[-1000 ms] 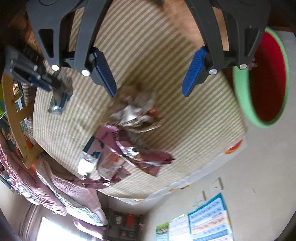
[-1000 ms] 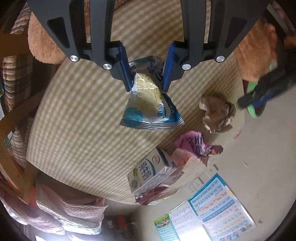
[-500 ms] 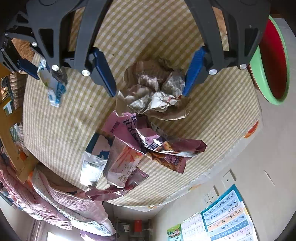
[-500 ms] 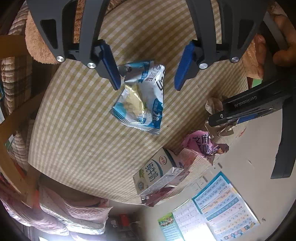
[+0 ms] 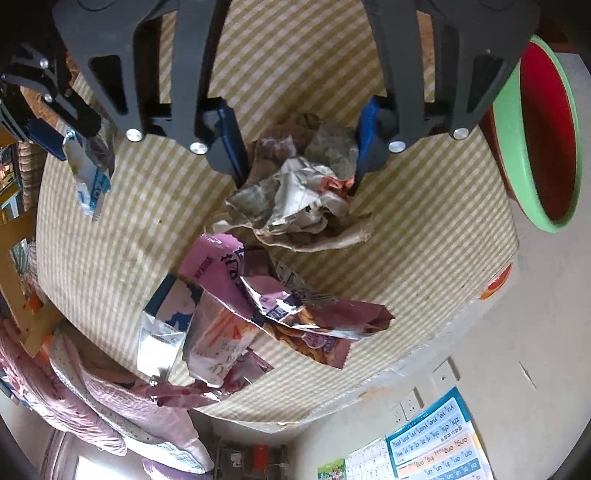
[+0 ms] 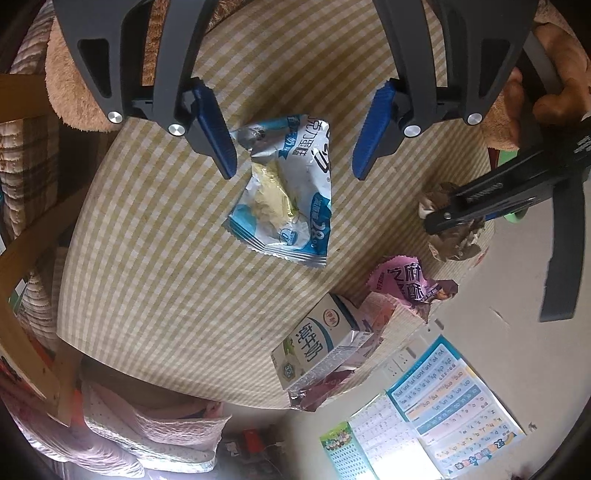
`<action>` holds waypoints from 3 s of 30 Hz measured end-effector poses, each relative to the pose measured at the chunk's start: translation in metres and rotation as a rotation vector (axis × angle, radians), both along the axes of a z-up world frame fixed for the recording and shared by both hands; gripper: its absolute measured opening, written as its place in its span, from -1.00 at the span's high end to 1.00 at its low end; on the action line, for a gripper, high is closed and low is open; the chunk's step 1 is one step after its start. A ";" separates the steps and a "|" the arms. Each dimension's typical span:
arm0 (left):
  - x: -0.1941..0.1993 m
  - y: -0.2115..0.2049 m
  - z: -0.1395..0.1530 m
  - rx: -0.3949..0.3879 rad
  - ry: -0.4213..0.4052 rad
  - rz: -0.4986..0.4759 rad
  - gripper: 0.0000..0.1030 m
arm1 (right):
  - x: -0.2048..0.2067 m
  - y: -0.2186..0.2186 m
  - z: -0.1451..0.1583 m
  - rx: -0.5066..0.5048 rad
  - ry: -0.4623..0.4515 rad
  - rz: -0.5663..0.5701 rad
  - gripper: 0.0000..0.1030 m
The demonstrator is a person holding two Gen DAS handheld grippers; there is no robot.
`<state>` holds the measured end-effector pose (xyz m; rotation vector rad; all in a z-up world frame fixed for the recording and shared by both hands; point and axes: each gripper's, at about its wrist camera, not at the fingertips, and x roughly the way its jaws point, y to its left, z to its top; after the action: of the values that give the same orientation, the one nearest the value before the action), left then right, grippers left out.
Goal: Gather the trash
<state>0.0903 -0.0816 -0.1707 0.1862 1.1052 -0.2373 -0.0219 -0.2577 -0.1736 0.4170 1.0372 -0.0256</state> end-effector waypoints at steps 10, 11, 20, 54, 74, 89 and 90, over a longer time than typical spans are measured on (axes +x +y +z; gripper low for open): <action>-0.023 0.020 0.004 -0.014 0.019 0.010 -0.08 | 0.000 -0.003 -0.002 0.021 0.004 -0.009 -0.28; -0.022 0.021 0.002 -0.013 0.022 0.017 -0.09 | 0.001 -0.003 -0.002 0.018 0.005 -0.008 -0.28; -0.016 0.021 -0.004 -0.019 0.030 0.033 0.07 | 0.002 0.000 -0.001 0.005 0.003 0.001 -0.28; -0.051 0.057 0.045 -0.097 -0.059 0.062 0.10 | 0.005 0.019 0.005 -0.105 -0.010 0.051 0.35; -0.059 0.078 0.045 -0.132 -0.054 0.080 0.10 | 0.002 0.057 0.059 -0.108 -0.116 0.110 0.34; -0.060 0.117 0.058 -0.178 -0.098 0.136 0.10 | 0.006 0.092 0.088 -0.113 -0.163 0.161 0.34; -0.061 0.120 0.062 -0.177 -0.110 0.140 0.10 | 0.007 0.094 0.090 -0.114 -0.169 0.163 0.34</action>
<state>0.0296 0.0379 -0.1087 -0.0357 0.9775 -0.1967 -0.0147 -0.1638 -0.0832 0.2259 0.8952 0.0947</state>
